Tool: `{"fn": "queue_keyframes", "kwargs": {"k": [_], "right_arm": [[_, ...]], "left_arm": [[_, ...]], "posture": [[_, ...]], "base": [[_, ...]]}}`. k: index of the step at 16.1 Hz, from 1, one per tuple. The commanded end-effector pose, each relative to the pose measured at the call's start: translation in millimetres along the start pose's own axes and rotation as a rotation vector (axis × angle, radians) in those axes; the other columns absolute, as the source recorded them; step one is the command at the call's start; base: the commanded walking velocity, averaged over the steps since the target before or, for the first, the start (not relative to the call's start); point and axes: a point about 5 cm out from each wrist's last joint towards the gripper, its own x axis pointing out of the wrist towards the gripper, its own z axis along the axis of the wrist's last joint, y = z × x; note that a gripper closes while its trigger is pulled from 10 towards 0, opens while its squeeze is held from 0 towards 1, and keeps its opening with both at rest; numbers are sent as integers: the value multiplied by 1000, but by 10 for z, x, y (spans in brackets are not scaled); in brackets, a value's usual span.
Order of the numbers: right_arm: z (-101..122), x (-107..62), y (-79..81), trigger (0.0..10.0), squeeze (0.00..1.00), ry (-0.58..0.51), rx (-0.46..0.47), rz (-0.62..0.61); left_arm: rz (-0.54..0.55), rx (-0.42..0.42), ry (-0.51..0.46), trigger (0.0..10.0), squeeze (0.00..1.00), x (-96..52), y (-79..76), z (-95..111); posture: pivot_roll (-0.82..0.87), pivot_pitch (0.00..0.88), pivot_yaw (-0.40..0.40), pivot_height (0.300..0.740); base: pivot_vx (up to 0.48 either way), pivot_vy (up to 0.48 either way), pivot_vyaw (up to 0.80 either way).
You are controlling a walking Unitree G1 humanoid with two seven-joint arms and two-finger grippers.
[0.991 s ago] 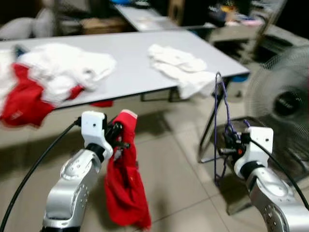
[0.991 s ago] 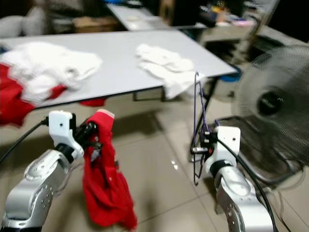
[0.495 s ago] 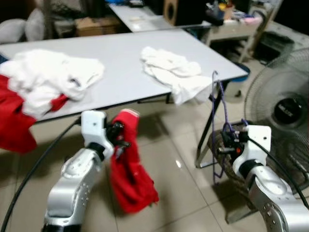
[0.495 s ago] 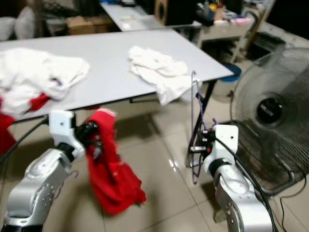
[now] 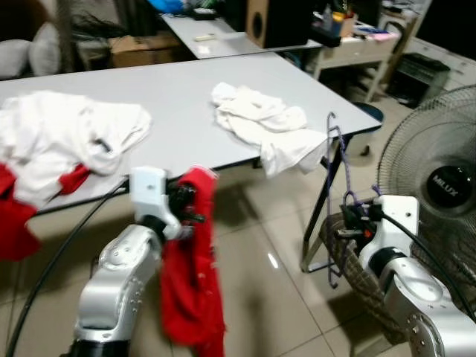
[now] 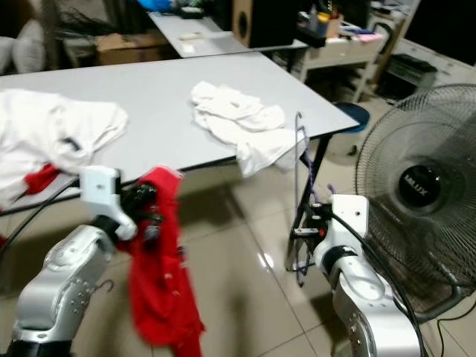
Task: Hang hanger
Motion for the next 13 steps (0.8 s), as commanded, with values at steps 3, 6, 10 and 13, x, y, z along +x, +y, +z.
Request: {"fn": "queue_keyframes", "kwargs": {"k": [3,6,10,13], "right_arm": [[44,-21,-91,10000,0,-16,-9,-38],[40,-22,-97,10000,0,-13,-8,-39],[89,-22,-54,10000,0,-29,-31,43],[281,-206,85,10000,0,-71,-158,464]], "left_arm": [[-51,1,-37,10000,0,51,-127,67],[-53,-1,-36,10000,0,55,-127,67],[-54,5,-49,10000,0,89,-132,106],[-51,50,-94,10000,0,278,-62,332]], "posture": [[-77,0,-15,740],[-77,0,-14,740],[-75,0,-16,740],[-74,0,-18,740]], "base": [[377,0,0],[381,0,0],[381,0,-477],[380,0,0]]}}
